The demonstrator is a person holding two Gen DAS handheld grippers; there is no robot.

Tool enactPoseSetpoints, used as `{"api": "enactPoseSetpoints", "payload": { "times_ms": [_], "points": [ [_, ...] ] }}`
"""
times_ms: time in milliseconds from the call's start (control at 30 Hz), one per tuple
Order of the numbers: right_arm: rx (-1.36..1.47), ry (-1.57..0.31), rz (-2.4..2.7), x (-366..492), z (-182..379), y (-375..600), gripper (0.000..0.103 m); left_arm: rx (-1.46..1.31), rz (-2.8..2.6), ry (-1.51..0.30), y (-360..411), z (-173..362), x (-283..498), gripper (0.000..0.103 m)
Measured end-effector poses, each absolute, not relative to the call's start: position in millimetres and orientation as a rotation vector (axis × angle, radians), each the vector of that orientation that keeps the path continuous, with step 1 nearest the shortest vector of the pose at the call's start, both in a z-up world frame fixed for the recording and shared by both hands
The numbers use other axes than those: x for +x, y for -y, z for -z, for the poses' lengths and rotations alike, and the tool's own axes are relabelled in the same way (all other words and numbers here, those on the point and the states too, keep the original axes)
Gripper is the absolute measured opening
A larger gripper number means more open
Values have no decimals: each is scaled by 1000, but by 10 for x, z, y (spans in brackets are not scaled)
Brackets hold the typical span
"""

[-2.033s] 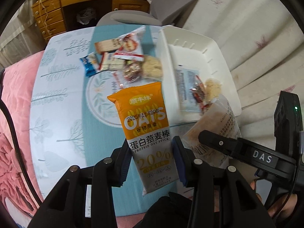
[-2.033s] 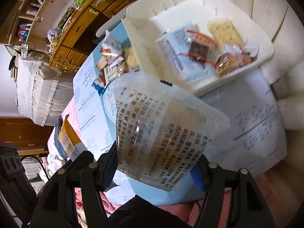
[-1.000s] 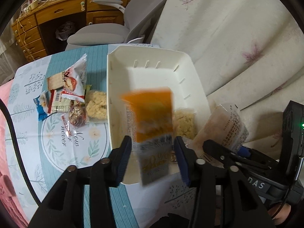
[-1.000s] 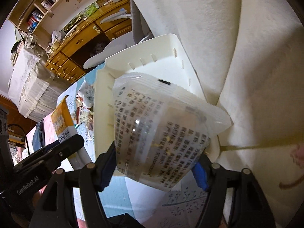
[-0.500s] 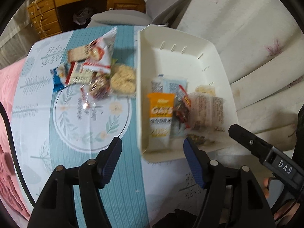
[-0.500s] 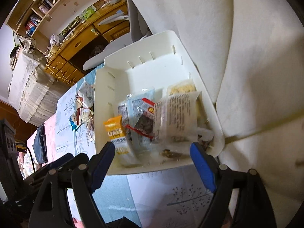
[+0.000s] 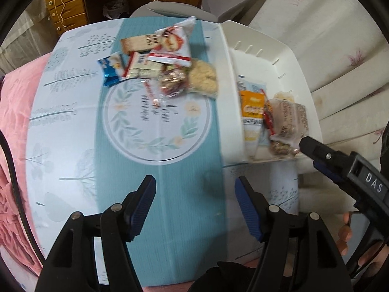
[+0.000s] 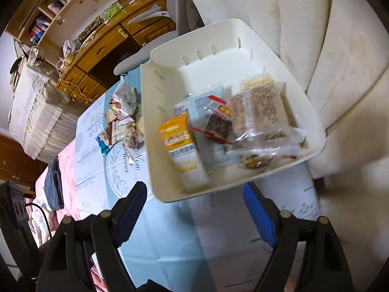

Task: Organize snacks
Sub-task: 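Withdraw both grippers from the box back over the remaining snacks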

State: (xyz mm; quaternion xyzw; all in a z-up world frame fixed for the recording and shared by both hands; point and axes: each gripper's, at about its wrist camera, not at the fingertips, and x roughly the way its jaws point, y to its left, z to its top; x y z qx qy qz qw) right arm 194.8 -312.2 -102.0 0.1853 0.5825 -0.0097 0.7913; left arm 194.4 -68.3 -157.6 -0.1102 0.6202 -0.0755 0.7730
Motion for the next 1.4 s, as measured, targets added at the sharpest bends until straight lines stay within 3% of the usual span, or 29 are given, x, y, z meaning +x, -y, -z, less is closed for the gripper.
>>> {"api": "enactPoseSetpoints", "payload": {
  "times_ms": [133, 700, 1400],
  "points": [
    [433, -1223, 47, 1865, 993, 2863, 82, -231, 150, -1342, 351, 1565, 1892, 78],
    [538, -1088, 181, 1745, 1022, 1874, 82, -210, 188, -1270, -877, 1612, 2079, 78],
    [519, -1060, 222, 2021, 1260, 1261, 82, -288, 165, -1189, -1383, 1699, 2840, 79]
  ]
}}
